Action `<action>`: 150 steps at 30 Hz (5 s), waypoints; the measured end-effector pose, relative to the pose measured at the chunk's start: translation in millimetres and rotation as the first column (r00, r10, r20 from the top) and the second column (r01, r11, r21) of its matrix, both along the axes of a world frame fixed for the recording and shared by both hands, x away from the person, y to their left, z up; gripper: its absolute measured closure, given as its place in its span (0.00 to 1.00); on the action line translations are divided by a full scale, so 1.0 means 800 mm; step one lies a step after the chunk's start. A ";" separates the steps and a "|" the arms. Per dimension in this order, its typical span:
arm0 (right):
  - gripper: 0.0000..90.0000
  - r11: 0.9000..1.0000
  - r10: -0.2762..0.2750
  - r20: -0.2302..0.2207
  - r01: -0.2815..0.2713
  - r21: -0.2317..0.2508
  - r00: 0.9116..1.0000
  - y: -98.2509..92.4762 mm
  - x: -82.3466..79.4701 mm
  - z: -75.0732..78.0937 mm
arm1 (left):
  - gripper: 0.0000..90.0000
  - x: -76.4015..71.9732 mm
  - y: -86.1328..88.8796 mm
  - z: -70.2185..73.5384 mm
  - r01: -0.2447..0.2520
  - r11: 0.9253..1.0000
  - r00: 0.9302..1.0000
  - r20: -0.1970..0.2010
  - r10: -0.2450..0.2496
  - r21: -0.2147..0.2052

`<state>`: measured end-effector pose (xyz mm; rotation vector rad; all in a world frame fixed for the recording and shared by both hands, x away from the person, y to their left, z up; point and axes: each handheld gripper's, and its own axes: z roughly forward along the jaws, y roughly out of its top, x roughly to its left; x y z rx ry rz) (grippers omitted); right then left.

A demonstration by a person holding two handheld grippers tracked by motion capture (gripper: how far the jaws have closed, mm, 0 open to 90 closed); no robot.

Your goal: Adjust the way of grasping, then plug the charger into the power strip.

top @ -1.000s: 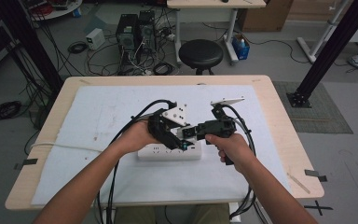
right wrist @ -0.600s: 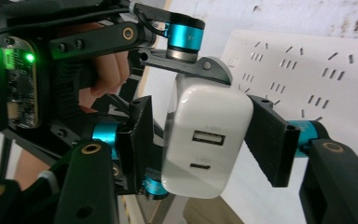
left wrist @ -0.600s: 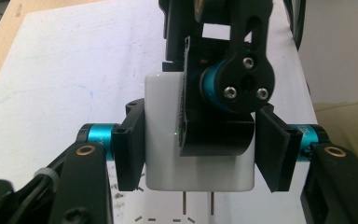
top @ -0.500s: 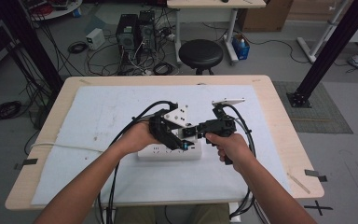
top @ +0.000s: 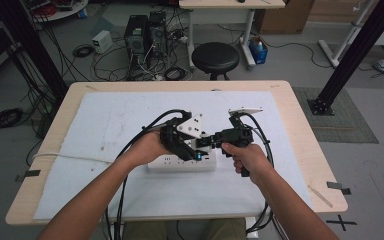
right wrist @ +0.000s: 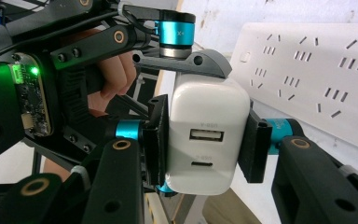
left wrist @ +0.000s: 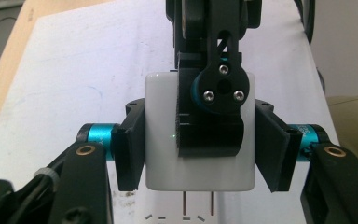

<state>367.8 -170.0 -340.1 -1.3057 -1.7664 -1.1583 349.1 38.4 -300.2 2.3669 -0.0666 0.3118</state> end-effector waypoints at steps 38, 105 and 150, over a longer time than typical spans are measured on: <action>0.69 0.912 0.236 0.434 -0.043 -0.409 0.869 -0.069 -0.015 0.075 | 0.23 0.038 0.115 -0.014 -0.278 0.953 0.940 -0.171 0.295 0.117; 0.69 0.370 0.740 0.257 -0.057 -0.927 0.622 -0.046 0.003 0.089 | 0.23 0.036 0.234 -0.001 -0.423 0.835 0.878 -0.065 0.473 0.352; 0.69 0.242 0.915 0.126 -0.274 -0.931 0.382 0.147 0.060 -0.001 | 0.23 0.038 0.238 -0.034 -0.413 0.844 0.874 -0.112 0.473 0.342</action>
